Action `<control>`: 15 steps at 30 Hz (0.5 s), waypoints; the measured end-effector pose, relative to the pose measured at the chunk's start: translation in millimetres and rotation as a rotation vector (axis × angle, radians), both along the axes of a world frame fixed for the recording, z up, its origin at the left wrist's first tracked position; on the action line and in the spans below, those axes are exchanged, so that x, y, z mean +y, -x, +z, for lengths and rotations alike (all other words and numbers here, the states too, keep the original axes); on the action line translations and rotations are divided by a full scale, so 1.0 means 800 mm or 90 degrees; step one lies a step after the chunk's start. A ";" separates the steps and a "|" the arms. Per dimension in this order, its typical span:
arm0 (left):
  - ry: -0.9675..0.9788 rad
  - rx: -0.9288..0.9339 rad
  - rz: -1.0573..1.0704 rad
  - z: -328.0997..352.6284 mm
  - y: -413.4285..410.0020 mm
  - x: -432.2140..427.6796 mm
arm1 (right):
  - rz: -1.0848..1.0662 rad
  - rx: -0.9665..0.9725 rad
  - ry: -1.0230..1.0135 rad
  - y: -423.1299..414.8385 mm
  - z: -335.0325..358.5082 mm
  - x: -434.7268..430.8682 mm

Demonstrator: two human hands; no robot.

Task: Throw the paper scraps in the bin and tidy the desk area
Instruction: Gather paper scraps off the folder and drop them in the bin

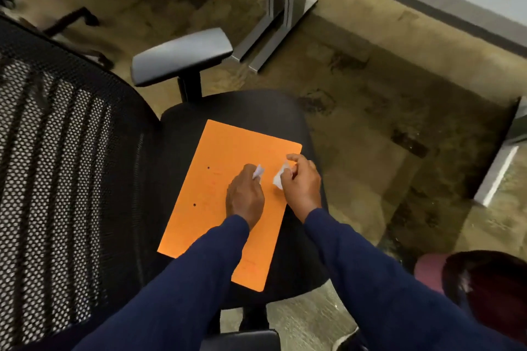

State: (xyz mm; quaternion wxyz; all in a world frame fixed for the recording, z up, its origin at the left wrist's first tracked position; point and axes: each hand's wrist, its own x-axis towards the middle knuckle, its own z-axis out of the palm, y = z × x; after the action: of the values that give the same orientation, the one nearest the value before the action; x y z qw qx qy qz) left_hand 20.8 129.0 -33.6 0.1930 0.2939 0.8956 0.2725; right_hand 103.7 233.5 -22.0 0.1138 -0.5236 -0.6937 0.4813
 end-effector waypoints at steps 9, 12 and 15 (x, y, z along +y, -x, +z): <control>-0.072 -0.152 -0.084 0.016 -0.142 0.120 | -0.150 0.038 0.007 -0.162 0.006 0.085; -0.064 -0.164 -0.119 0.008 -0.199 0.155 | -0.175 0.009 -0.010 -0.224 0.003 0.108; -0.054 -0.174 -0.154 -0.002 -0.263 0.192 | -0.213 -0.021 -0.021 -0.292 -0.002 0.132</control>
State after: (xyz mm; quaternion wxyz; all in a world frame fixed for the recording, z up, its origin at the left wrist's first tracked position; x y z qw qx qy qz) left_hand 231.1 282.6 -35.1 0.3316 0.3676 0.8069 0.3221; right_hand 337.1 338.9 -24.0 0.1898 -0.6375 -0.6067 0.4354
